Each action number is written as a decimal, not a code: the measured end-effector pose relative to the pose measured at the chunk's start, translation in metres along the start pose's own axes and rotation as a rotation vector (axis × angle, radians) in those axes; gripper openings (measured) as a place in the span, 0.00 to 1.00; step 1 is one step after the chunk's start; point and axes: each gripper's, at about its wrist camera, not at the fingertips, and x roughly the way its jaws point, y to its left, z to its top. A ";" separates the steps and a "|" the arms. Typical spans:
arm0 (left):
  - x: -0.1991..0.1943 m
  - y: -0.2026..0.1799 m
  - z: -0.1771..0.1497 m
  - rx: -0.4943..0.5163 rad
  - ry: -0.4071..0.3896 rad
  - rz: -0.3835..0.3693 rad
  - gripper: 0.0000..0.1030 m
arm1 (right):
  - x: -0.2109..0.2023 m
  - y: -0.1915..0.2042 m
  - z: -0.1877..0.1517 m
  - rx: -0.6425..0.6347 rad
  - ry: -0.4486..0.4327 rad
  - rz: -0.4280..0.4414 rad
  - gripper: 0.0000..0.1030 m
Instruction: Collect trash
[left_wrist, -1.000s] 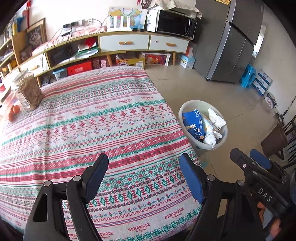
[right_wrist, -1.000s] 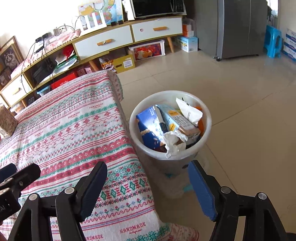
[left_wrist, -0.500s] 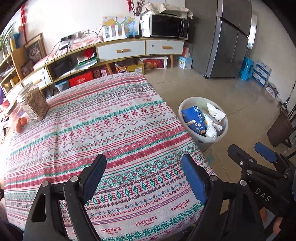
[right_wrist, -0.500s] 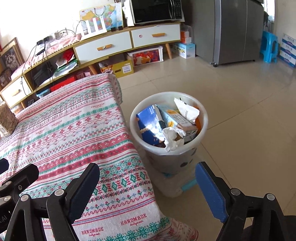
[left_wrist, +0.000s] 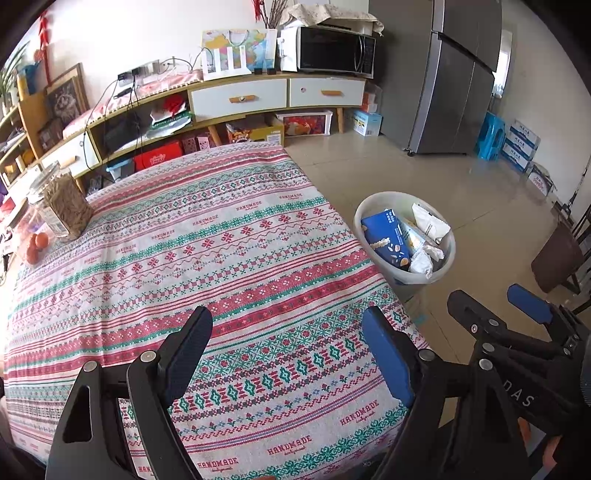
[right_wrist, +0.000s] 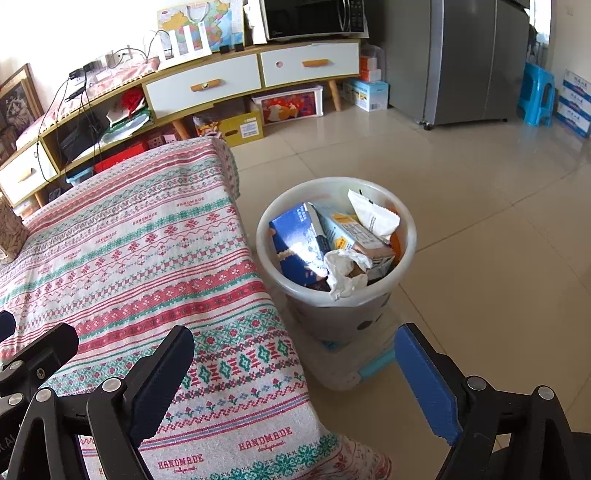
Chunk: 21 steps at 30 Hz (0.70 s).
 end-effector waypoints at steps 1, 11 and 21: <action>0.001 0.000 0.000 -0.001 0.002 -0.001 0.83 | 0.000 0.000 0.000 -0.001 0.001 -0.002 0.89; 0.002 -0.001 -0.001 -0.006 0.005 0.001 0.83 | 0.000 -0.001 0.000 -0.007 0.003 -0.012 0.89; 0.005 -0.004 -0.001 -0.009 0.012 -0.002 0.83 | 0.001 -0.001 0.000 -0.007 0.006 -0.014 0.90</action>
